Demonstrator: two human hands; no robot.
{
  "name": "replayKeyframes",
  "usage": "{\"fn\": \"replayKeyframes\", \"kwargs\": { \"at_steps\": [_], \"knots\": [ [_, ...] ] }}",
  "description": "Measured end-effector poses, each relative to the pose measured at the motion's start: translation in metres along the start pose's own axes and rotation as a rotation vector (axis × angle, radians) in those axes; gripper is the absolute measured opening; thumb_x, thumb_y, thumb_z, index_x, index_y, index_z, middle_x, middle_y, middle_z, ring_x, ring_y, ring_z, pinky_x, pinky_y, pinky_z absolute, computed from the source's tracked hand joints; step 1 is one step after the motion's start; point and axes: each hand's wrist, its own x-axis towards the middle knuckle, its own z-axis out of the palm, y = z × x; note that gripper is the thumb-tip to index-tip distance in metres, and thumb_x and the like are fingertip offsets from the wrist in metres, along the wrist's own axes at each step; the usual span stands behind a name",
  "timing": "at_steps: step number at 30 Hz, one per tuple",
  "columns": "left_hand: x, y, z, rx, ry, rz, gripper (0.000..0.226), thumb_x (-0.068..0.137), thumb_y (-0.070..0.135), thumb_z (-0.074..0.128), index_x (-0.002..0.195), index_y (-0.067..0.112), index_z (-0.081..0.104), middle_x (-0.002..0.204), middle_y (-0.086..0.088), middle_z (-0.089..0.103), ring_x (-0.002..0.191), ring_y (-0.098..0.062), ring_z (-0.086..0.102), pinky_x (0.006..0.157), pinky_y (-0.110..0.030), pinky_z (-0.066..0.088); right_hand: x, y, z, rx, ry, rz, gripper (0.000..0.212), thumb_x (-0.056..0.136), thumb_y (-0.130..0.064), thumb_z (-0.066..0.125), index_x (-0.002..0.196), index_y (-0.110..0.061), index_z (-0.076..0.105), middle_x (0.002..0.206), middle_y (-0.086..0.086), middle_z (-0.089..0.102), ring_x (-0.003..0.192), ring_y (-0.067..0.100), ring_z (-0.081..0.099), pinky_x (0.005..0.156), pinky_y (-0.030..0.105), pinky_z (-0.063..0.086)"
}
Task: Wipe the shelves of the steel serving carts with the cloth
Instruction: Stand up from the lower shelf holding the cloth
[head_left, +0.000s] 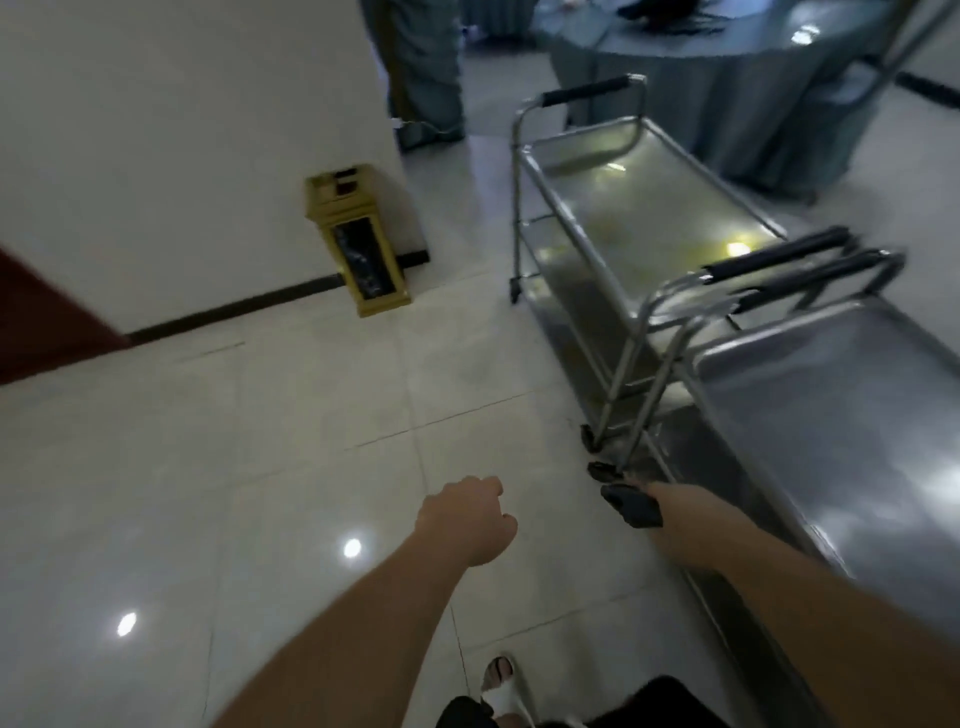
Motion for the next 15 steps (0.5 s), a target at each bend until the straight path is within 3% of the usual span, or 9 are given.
{"fn": "replayKeyframes", "kwargs": {
  "at_steps": [2,6,15],
  "knots": [
    [0.027,0.007,-0.012,0.05,-0.025,0.059,0.057,0.099,0.05,0.049,0.152,0.029,0.046,0.15,-0.001,0.053,0.129,-0.028,0.056,0.101,-0.042,0.046,0.002,0.011,0.004,0.108,0.023,0.06,0.042,0.106,-0.019,0.053,0.147,-0.016,0.046,0.14,0.008,0.057,0.125,0.025,0.057,0.084,0.021,0.041],
    [0.076,0.036,-0.028,0.139,-0.074,0.167,0.057,0.099,0.051,0.048,0.152,0.029,0.046,0.149,-0.001,0.053,0.128,-0.027,0.057,0.099,-0.041,0.047,0.001,0.046,0.022,0.231,0.032,0.209,0.033,0.101,-0.017,0.057,0.133,-0.016,0.056,0.121,0.006,0.064,0.109,0.021,0.062,0.086,0.027,0.049],
    [0.147,0.103,-0.049,0.312,-0.108,0.32,0.056,0.098,0.05,0.048,0.15,0.029,0.047,0.145,-0.002,0.055,0.128,-0.028,0.056,0.099,-0.043,0.047,0.043,0.093,0.008,0.408,0.031,0.382,0.038,0.099,-0.01,0.057,0.136,-0.019,0.054,0.121,0.006,0.063,0.11,0.023,0.062,0.1,0.037,0.052]
  ]
}}
